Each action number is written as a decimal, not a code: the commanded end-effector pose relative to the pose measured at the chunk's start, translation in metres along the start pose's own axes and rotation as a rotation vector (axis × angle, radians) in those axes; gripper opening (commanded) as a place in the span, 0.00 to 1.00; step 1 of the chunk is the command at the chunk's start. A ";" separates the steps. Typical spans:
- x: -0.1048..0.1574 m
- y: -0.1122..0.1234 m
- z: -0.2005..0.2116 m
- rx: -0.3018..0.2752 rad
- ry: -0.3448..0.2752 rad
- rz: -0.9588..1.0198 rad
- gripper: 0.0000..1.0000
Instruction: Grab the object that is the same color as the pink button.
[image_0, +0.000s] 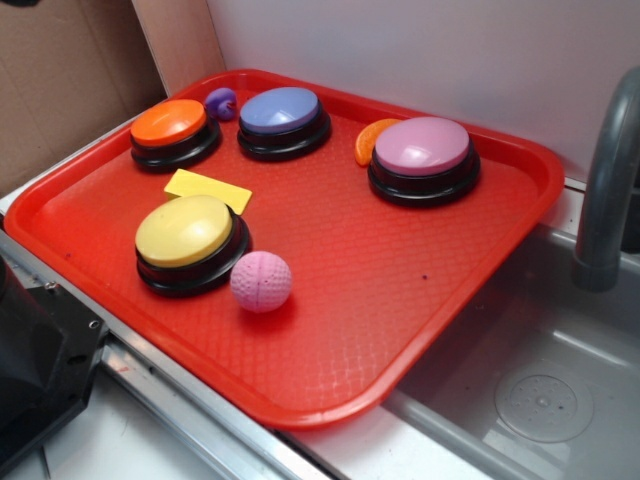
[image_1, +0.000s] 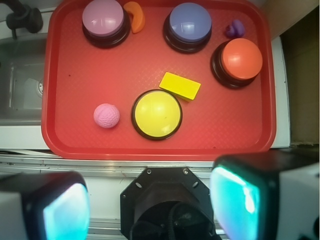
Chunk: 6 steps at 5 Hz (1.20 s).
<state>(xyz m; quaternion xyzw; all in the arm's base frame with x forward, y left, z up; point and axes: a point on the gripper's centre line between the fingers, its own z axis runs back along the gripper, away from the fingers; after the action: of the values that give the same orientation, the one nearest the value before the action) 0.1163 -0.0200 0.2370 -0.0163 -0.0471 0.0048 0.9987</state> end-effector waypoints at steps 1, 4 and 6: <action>0.000 0.000 0.000 0.000 0.000 0.000 1.00; 0.020 -0.032 -0.069 0.027 -0.005 0.340 1.00; 0.035 -0.053 -0.120 0.004 -0.052 0.531 1.00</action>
<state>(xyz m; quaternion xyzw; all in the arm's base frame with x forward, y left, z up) 0.1576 -0.0775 0.1155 -0.0188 -0.0570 0.2669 0.9619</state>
